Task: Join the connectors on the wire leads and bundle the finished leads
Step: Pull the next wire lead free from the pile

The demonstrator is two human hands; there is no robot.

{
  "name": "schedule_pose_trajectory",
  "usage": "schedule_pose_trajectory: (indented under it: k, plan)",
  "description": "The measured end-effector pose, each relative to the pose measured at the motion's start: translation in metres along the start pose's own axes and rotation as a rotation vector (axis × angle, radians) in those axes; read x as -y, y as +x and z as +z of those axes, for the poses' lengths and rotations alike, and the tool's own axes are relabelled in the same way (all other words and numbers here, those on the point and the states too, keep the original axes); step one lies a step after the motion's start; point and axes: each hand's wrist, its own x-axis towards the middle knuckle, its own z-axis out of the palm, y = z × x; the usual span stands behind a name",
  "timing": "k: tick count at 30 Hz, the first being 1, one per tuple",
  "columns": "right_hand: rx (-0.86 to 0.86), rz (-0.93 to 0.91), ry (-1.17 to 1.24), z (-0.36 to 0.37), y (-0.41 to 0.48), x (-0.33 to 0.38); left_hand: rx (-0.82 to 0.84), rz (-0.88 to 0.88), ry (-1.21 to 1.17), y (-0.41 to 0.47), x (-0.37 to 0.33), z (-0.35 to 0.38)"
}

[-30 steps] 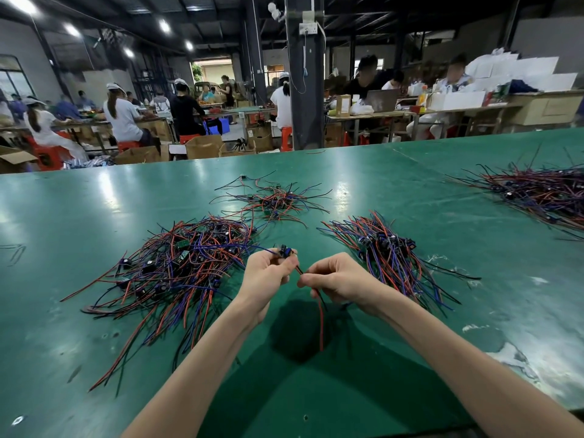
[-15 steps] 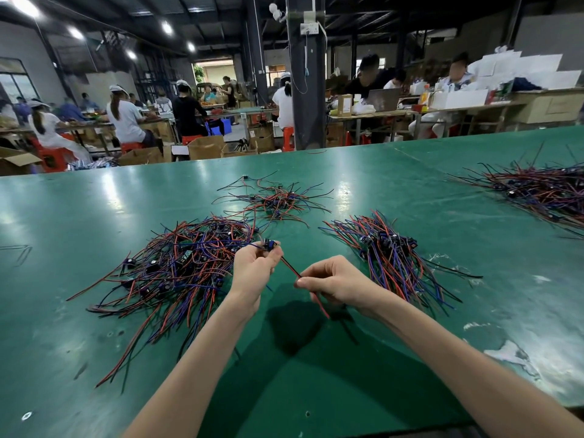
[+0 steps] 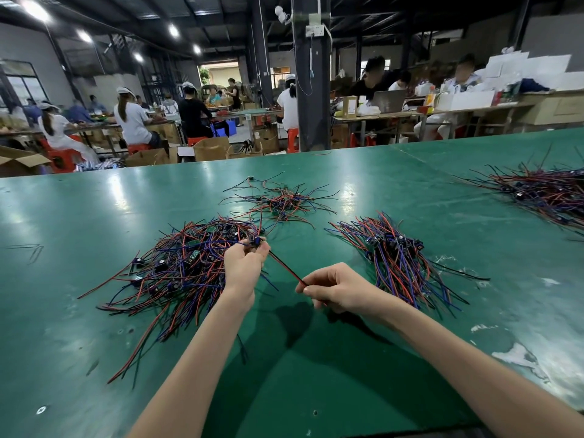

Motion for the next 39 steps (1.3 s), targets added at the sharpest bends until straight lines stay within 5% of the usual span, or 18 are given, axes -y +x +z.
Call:
schedule_pose_trajectory:
  k: [26,35,39]
  plan:
    - [0.049,0.037,0.007,-0.005,-0.001,-0.002,-0.103,0.043,-0.025,0.001,-0.002,-0.003]
    - [0.176,0.039,0.014,-0.009,-0.007,0.005,-0.07,0.007,-0.041,0.002,0.002,-0.002]
    - [0.214,0.082,0.029,-0.012,-0.008,0.011,0.067,-0.091,-0.135,-0.002,-0.002,0.0]
